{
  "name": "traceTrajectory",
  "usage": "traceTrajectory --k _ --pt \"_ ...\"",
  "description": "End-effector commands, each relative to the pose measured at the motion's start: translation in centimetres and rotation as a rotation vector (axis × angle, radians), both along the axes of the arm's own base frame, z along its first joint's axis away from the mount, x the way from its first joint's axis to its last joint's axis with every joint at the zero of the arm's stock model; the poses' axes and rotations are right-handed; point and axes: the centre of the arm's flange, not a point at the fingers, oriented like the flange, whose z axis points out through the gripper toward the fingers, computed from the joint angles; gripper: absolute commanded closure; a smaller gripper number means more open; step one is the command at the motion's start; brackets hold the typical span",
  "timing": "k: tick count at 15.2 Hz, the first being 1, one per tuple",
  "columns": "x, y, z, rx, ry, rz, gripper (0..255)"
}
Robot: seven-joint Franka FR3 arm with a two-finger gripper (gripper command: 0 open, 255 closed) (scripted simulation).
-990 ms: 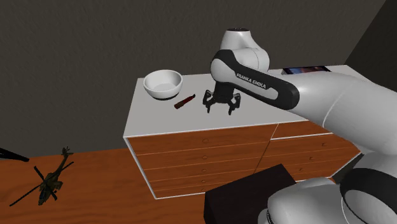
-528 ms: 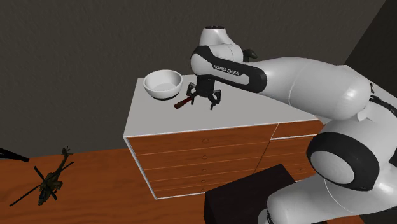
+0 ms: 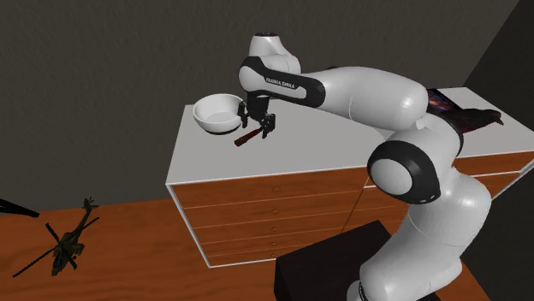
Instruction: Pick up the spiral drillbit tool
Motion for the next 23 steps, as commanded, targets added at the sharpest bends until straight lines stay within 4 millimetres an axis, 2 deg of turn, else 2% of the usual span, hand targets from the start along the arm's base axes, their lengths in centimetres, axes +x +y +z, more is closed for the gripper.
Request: traceTrajectory --k 1,3,10,12,13,14,18,21,22,23 --pt "2.8 0.3 -0.6 0.002 0.009 -0.081 0" --pt "4.6 0.4 -0.9 0.004 0.016 -0.135 0" --pt "4.6 0.4 -4.6 0.004 0.016 -0.135 0" --pt "4.6 0.4 -4.9 0.004 0.016 -0.135 0" --pt "4.7 0.4 -4.7 0.003 0.016 -0.135 255" --pt "5.0 -0.2 -4.6 0.003 0.016 -0.135 255" --pt "4.7 0.1 -4.1 0.003 0.015 -0.135 255" --pt "4.7 0.1 -4.3 0.003 0.016 -0.135 255" --pt "4.6 0.4 -4.9 0.004 0.016 -0.135 255" --pt "4.6 0.4 -4.4 0.004 0.016 -0.135 255"
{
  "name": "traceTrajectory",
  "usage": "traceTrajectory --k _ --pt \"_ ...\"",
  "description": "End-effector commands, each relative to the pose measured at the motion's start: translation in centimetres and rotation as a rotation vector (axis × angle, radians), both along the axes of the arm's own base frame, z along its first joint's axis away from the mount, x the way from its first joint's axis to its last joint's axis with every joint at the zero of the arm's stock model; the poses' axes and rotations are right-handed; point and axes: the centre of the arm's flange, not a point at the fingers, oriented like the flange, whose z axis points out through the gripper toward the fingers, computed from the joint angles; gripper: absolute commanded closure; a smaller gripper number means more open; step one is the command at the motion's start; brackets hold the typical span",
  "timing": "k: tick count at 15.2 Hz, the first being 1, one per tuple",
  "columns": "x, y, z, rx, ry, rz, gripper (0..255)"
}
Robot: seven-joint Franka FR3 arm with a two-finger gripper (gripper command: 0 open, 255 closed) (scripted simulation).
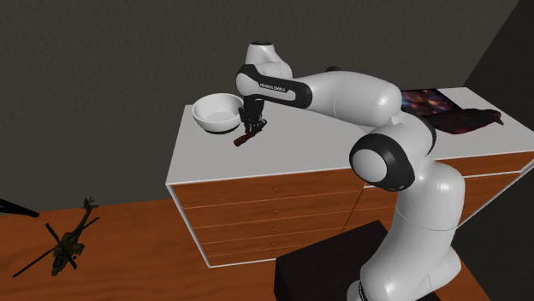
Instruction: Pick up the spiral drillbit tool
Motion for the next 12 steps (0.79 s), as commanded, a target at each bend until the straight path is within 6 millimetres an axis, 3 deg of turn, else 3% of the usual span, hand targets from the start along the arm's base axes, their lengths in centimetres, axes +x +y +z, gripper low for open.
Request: traceTrajectory --k 1,12 --pt "-0.2 0.3 -0.2 -0.002 0.015 0.003 255" --pt "-0.2 0.3 5.6 -0.002 0.015 0.003 255"
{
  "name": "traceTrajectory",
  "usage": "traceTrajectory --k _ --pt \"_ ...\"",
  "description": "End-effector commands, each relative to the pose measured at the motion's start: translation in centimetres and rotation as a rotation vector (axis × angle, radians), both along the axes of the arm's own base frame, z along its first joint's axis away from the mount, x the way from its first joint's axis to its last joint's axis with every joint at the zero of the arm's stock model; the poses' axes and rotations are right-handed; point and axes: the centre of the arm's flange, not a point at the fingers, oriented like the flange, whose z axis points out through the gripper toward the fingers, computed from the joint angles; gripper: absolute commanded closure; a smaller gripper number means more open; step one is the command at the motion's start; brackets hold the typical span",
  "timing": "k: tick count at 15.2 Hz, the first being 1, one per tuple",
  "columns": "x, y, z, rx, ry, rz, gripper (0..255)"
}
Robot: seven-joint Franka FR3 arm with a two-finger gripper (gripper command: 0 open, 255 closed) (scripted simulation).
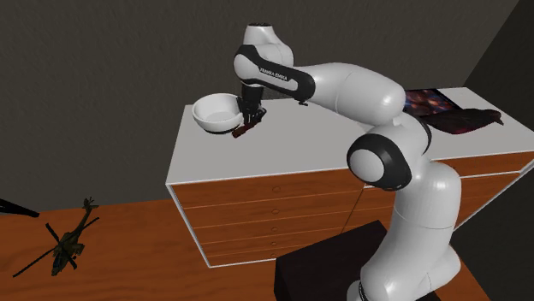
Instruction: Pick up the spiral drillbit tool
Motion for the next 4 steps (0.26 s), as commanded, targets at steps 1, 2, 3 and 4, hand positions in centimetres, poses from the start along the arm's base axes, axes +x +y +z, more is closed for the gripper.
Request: traceTrajectory --k 1,2,3,4 --pt "-0.01 -0.08 1.04 0.000 0.000 0.000 255" --pt "-0.01 -0.08 1.57 0.000 0.000 0.000 255" --pt "-0.01 -0.08 1.65 0.000 0.000 0.000 255" --pt "-0.01 -0.08 1.65 0.000 0.000 0.000 255"
